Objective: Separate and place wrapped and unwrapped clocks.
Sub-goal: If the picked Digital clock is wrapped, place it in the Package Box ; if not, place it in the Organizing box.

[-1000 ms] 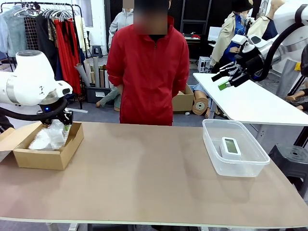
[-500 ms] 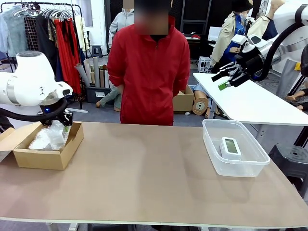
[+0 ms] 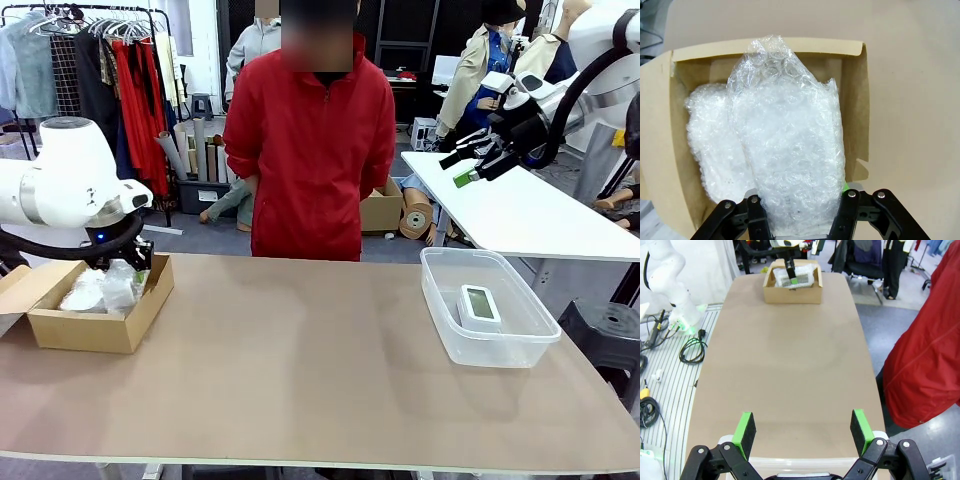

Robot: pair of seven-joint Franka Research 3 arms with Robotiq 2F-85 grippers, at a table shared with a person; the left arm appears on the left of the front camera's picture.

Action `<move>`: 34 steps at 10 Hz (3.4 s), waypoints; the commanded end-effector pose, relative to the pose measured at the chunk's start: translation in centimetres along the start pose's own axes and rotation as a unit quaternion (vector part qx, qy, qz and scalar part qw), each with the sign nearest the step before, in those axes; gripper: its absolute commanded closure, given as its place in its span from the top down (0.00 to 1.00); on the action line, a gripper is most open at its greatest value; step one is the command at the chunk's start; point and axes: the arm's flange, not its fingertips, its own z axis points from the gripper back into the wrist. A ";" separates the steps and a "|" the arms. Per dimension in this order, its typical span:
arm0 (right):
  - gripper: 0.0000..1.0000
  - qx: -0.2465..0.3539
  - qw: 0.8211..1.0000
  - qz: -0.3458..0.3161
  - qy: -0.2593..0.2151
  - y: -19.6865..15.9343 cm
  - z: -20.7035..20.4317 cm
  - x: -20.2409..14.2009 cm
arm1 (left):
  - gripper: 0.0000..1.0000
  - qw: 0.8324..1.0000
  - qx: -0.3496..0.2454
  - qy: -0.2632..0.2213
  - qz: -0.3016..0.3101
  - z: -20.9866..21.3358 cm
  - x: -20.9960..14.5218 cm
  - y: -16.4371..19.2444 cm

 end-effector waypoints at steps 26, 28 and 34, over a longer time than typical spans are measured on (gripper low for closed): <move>1.00 0.000 1.000 0.001 -0.001 0.1 0.0 0.1 | 1.00 0.999 -0.036 0.008 -0.040 2.5 1.6 0.0; 1.00 0.000 1.000 0.001 -0.001 0.1 0.0 0.1 | 1.00 0.999 -0.036 0.008 -0.040 2.5 1.6 0.0; 1.00 0.000 1.000 0.001 -0.001 0.1 0.0 0.1 | 1.00 0.999 -0.036 0.008 -0.040 2.5 1.6 0.0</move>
